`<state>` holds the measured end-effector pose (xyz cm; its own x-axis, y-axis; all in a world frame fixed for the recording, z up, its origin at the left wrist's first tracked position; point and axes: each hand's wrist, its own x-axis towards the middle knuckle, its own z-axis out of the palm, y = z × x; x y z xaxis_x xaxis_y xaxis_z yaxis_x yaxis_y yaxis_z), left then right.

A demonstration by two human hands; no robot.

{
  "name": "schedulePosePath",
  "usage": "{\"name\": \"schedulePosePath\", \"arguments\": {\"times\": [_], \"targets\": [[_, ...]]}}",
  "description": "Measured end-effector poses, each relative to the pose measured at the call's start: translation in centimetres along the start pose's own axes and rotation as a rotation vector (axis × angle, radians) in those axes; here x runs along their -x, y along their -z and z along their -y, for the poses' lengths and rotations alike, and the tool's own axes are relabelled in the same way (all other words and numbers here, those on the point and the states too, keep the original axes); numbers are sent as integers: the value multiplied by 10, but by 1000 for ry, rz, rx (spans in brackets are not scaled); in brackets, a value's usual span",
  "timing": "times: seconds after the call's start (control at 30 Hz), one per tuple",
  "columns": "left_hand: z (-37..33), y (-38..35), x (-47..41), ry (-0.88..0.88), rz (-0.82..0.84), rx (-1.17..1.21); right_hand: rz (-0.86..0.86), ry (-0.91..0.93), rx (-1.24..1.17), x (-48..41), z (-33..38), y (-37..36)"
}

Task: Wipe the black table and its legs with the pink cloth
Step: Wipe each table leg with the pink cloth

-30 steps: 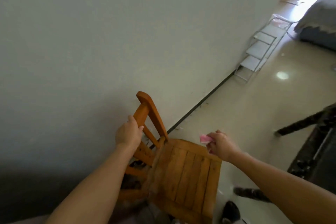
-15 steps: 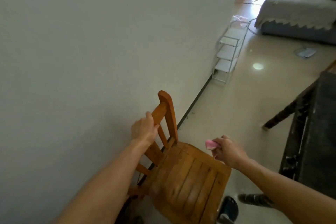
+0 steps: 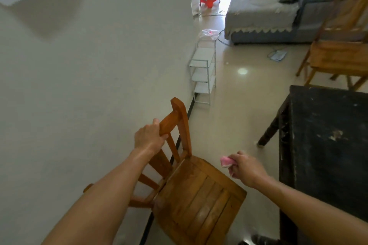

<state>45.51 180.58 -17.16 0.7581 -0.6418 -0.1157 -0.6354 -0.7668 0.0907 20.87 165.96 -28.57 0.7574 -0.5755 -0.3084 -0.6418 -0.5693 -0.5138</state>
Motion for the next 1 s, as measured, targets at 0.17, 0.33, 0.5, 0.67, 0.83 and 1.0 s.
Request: {"name": "schedulePosePath", "arguments": {"times": [0.17,0.33,0.5,0.67,0.83,1.0], "targets": [[-17,2,-64,-32,-13,49,-49,-78,-48,-16,-8,6],[-9,2,-131,-100,-37,39,-145,-177,-63,-31,-4,12],[11,-10,-182,-213,-42,-30,-214,-296,-88,-49,13,8],[52,-27,-196,-364,-16,-287,-221,-357,-122,-68,41,-19],[92,-36,-169,-554,32,-638,-229,-364,-159,-83,65,-38],[128,-32,-133,-737,106,-844,-235,-336,-210,-86,89,-56]]}}
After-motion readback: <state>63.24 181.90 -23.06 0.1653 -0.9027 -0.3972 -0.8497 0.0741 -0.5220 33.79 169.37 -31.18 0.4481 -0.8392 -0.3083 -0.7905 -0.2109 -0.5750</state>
